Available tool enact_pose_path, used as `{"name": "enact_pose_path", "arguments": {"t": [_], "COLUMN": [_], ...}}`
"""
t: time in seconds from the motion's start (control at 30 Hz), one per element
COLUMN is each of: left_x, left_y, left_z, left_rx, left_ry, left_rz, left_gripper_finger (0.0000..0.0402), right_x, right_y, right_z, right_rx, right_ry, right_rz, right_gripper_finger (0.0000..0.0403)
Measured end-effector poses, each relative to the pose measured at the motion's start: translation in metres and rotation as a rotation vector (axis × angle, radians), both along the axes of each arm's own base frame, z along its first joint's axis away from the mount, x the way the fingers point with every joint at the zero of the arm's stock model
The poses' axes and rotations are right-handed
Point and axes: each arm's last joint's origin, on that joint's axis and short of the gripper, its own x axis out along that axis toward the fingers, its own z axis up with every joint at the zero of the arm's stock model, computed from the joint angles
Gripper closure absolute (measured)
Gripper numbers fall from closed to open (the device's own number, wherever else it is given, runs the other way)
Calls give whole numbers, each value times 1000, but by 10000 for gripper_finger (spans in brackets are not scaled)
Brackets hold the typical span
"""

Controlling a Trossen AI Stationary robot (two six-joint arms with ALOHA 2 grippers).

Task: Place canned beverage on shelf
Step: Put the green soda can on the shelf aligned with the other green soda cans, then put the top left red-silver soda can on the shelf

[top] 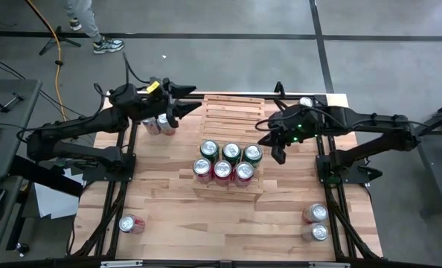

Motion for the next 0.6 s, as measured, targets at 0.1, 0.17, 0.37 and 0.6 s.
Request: {"name": "enact_pose_path", "arguments": {"t": [0.1, 0.17, 0.37, 0.6], "left_x": [-11, -18, -31, -32], "left_y": [-2, -4, -9, -10], "left_z": [8, 11, 12, 8], "left_rx": [13, 17, -1, -58], "left_ry": [-34, -39, -5, 20], "left_rz": [8, 10, 8, -14], "left_gripper_finger": [140, 140, 140, 140], "right_x": [-9, -15, -22, -22], "right_y": [-4, -6, -11, -15], "right_z": [7, 12, 27, 30], "right_rx": [-21, -26, -38, -43], "right_ry": [-35, -70, -194, -226], "right_rz": [-33, -56, -83, -99], "right_gripper_finger": [403, 403, 403, 403]}}
